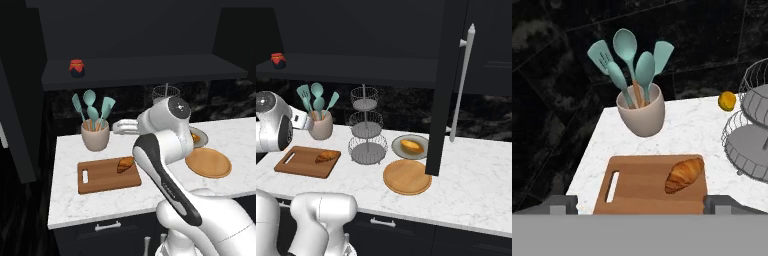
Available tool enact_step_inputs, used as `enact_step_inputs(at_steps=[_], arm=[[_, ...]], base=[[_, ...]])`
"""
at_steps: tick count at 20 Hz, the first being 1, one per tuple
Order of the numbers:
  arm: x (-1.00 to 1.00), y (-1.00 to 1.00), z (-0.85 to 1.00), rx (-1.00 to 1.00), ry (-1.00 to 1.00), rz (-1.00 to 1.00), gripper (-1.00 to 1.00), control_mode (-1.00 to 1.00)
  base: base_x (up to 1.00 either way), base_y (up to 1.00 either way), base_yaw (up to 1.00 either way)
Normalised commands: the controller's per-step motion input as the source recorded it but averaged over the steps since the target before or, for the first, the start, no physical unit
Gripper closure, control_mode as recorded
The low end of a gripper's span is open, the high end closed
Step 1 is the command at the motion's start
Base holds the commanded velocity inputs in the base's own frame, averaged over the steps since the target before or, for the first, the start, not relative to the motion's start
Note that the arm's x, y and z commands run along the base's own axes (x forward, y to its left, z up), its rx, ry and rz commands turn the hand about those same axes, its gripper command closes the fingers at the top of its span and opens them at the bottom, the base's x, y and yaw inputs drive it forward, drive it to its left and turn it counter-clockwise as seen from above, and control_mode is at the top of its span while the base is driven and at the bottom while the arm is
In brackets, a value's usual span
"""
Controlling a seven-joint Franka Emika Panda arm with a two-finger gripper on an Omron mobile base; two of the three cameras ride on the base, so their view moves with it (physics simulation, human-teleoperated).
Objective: From the different types of pastries on the counter, select a croissant and place it on the cutting board. Then retrieve a jar of jam from the cabinet and place it alongside the croissant on the cutting board.
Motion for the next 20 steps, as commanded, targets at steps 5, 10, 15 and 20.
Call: enact_step_inputs(at_steps=[5, 10, 15, 20], arm=[[-0.11, 0.12, 0.88, 0.00, -0.15, 0.10, -1.00, -1.00], [-0.04, 0.11, 0.84, 0.00, -0.15, 0.10, -1.00, -1.00], [-0.12, 0.08, 0.79, -0.01, -0.19, 0.09, -1.00, -1.00], [-0.34, 0.07, 0.51, -0.01, -0.24, 0.10, -1.00, -1.00]], base=[[0.00, 0.00, 0.00], [0.00, 0.00, 0.00], [0.00, 0.00, 0.00], [0.00, 0.00, 0.00]])
